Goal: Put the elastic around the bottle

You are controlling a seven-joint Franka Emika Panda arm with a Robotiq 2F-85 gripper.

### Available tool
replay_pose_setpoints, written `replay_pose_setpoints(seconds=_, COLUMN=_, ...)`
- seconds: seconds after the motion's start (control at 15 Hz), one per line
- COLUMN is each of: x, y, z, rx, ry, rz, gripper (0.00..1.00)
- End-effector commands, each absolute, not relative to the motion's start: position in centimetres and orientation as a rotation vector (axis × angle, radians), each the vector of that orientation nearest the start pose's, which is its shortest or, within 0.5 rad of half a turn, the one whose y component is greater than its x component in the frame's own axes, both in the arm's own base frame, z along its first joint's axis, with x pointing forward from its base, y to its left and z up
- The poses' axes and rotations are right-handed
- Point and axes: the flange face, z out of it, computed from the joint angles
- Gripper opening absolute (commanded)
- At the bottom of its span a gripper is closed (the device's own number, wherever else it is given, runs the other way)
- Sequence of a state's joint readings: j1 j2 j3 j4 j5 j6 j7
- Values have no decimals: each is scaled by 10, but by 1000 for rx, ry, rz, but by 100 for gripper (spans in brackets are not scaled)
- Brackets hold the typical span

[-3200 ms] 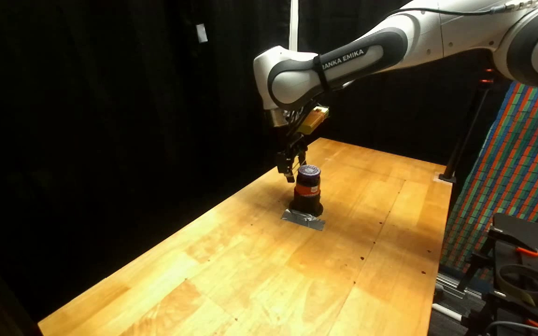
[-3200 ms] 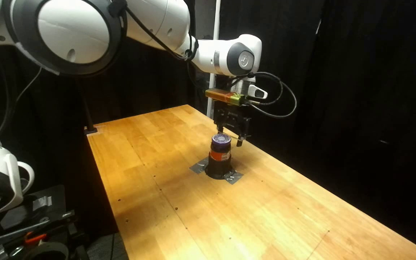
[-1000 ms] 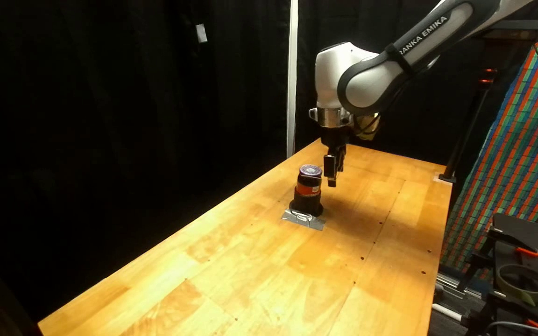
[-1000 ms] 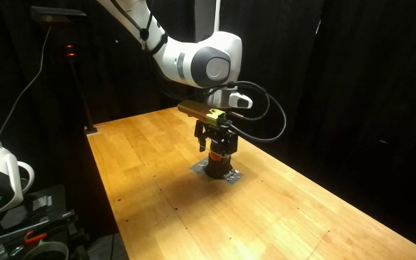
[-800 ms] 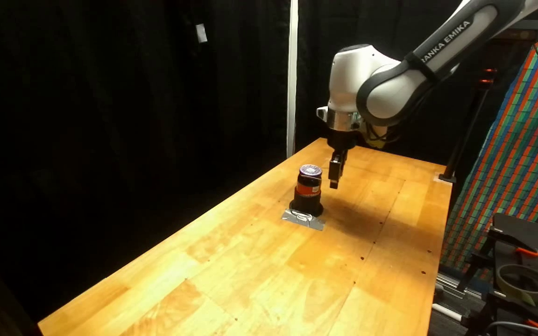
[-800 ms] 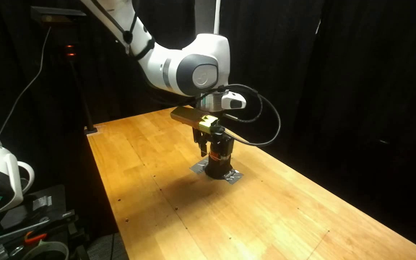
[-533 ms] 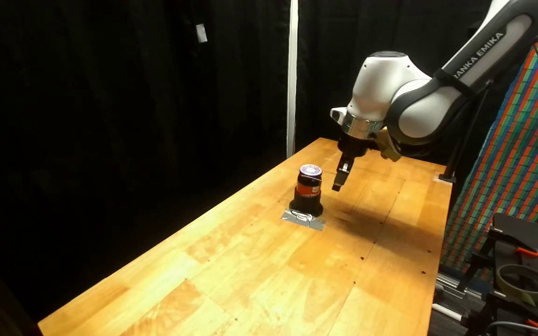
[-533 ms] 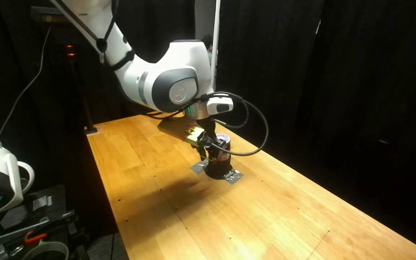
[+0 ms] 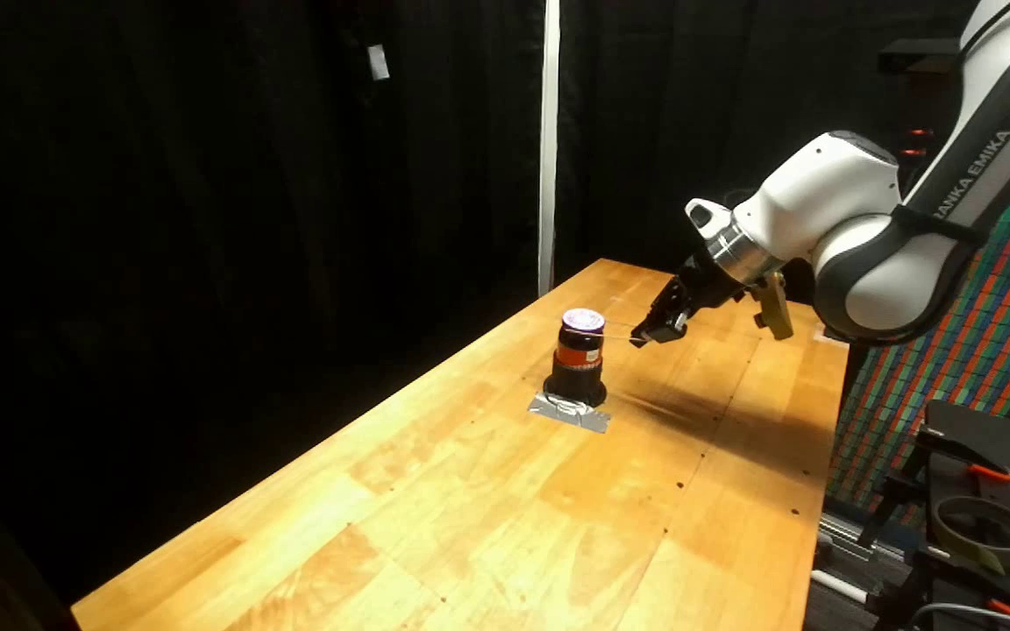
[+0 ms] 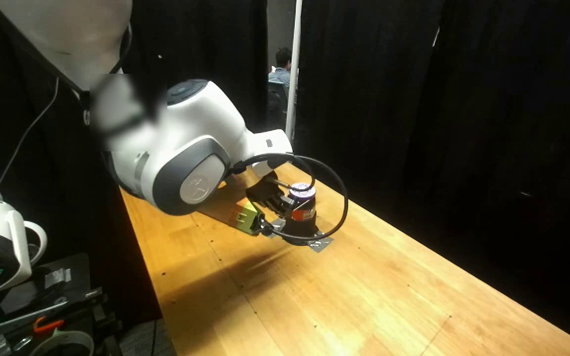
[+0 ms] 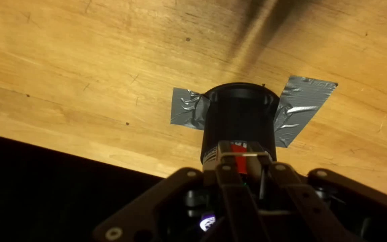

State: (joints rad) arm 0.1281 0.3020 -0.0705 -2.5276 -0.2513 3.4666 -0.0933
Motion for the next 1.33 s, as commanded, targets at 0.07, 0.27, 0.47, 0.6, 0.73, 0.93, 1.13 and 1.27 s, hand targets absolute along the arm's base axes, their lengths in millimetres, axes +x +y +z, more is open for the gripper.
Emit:
replay_pose_setpoints(seconds=0.07, x=467, y=45, z=215, rx=-2842, ry=-803, rz=-1240, gripper=21)
replay_pose_setpoints(seconds=0.27, x=457, y=49, z=200, rx=-2723, ry=-932, rz=-1409, gripper=20)
replay_pose_setpoints(seconds=0.47, x=449, y=51, z=189, rx=-2567, ry=-1008, rz=-1621, gripper=19)
replay_pose_setpoints(seconds=0.6, x=441, y=51, z=179, rx=-2484, ry=-1021, rz=-1720, gripper=19)
replay_pose_setpoints(seconds=0.73, x=475, y=54, z=198, rx=-2466, ry=-1054, rz=-1732, gripper=20)
replay_pose_setpoints(seconds=0.93, x=482, y=53, z=196, rx=-2386, ry=-1074, rz=-1829, gripper=19)
replay_pose_setpoints(seconds=1.13, x=482, y=45, z=202, rx=-2379, ry=-1093, rz=-1866, gripper=18)
replay_pose_setpoints(seconds=1.27, x=504, y=42, z=223, rx=-2383, ry=-1110, rz=-1881, gripper=18)
